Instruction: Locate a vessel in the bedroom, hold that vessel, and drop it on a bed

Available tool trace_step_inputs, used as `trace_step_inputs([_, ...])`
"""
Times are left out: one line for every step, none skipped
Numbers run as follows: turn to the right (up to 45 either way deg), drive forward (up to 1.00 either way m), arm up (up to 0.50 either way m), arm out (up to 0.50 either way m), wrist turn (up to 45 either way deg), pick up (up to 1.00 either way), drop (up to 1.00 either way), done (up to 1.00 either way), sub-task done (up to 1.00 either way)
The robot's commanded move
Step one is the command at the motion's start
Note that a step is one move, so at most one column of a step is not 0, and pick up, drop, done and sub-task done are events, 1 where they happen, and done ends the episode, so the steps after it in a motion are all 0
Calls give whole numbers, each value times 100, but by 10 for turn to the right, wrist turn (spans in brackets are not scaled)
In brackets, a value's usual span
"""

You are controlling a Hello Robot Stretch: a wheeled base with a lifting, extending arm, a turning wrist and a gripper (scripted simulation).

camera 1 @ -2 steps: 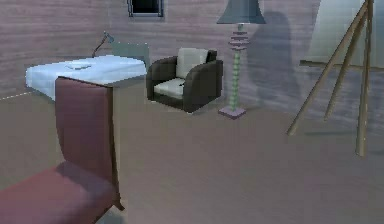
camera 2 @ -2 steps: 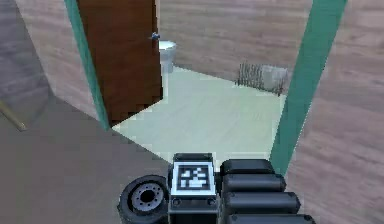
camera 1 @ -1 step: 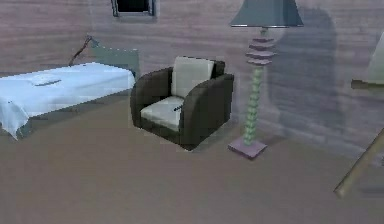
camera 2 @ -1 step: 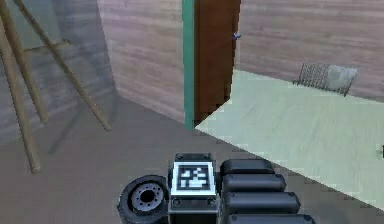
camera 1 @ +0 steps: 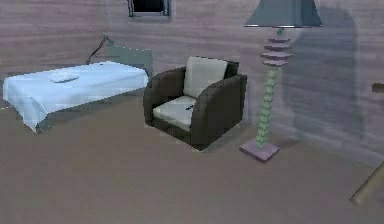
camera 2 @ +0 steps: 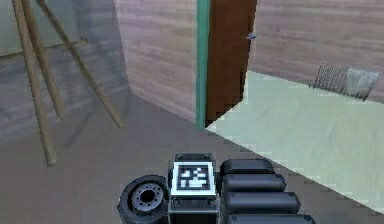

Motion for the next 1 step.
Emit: trace_step_inputs([0,70,0,0,0,0,0,0,0])
